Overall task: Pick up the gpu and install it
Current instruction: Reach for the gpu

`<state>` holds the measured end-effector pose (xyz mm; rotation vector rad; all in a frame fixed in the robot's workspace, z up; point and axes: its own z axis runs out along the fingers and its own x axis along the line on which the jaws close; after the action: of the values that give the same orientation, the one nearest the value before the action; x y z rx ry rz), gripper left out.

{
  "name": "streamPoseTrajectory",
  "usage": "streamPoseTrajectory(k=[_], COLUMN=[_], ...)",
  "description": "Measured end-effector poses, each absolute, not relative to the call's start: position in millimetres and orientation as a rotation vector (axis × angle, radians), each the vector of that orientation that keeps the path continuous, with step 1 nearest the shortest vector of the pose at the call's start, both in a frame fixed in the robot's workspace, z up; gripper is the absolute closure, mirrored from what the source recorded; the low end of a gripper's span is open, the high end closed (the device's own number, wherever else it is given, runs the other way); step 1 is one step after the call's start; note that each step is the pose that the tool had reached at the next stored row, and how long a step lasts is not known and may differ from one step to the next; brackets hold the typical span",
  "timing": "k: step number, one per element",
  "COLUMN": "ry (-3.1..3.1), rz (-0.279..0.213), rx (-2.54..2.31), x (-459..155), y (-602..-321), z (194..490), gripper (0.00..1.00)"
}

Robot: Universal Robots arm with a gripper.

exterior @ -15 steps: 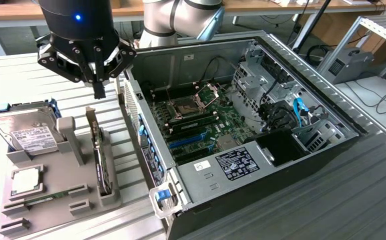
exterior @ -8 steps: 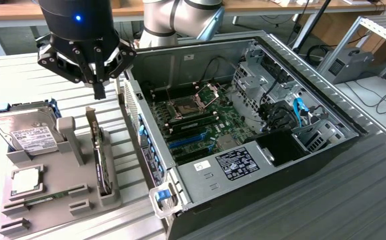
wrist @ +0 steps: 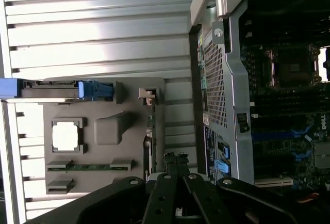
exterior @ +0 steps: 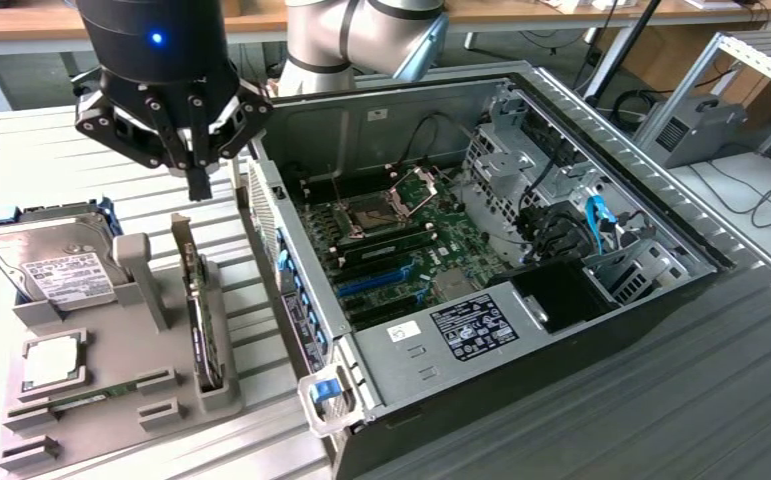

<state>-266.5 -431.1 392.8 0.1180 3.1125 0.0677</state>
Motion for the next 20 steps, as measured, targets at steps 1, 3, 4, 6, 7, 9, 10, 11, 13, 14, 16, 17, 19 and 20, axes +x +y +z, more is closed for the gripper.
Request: streamPoseTrajectory(k=[1,3,4,6,7,9,10,11,13,14,16,17,19,20], ry=[3.112,3.112,3.112,3.112,3.113,3.112,3.113,3.112,3.112,3.113,3.112,3.112,3.113,3.112], rz=[0.068,0.068,0.068,0.068,0.068,0.068,0.068,0.068,0.068,0.068,0.068,0.068,0.068,0.068], rx=[0.118,0.118,0.118,0.118,0.118,0.118,0.118,0.118,0.118,0.118,0.118,0.118,0.118,0.118], x=[-266.5,-266.5,-266.5,-266.5,-266.5,-266.5,-266.5,-266.5,-266.4,-266.5,-266.5,-266.5,-266.5,-266.5], y=[-431.4,-431.9,-432.2,-432.8,-433.2,-433.9,-434.2,-434.5,-435.0,-435.2,-435.6,-435.9,-436.5,-436.8], z=[392.8,392.7,392.7,392.7,392.7,392.6,392.7,392.6,392.6,392.6,392.5,392.5,392.5,392.4], gripper=[0.89,0.89,0.89,0.89,0.89,0.89,0.89,0.89,0.89,0.89,0.89,0.89,0.89,0.89])
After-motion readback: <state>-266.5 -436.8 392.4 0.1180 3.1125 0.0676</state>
